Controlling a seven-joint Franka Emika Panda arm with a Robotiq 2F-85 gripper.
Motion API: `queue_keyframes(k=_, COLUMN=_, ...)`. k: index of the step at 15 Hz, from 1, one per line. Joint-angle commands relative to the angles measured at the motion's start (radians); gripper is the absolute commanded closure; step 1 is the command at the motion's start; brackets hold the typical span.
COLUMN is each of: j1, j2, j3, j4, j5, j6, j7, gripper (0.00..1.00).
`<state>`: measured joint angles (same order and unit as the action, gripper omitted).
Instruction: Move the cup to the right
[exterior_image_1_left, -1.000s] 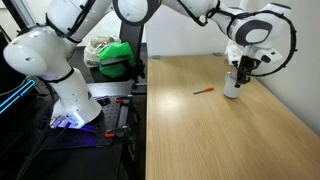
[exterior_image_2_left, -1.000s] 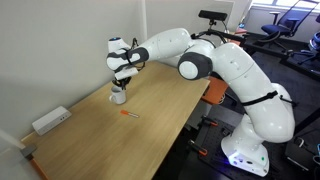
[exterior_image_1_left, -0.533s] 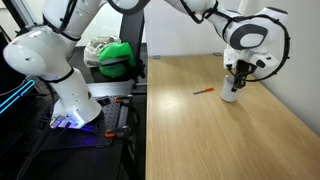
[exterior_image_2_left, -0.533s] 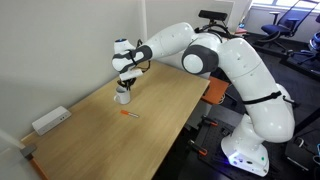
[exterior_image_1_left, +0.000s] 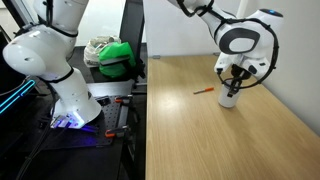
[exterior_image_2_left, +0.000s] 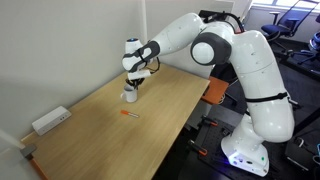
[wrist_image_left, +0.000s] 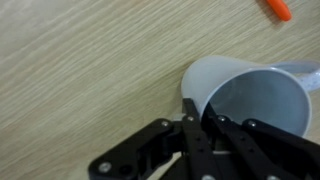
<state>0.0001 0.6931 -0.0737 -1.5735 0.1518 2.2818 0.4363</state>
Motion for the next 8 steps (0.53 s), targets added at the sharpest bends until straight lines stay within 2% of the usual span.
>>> queue_keyframes(k=1, j1=-0.005, j2=-0.141, j3=-0.019, j4=-0.183, j5=0.036, j6=0.070, j7=0.033, gripper=0.97)
queue_keyframes(k=8, j1=-0.019, j2=-0.256, j3=-0.058, j4=-0.340, j5=0.056, j6=0.096, j7=0.083, gripper=0.97)
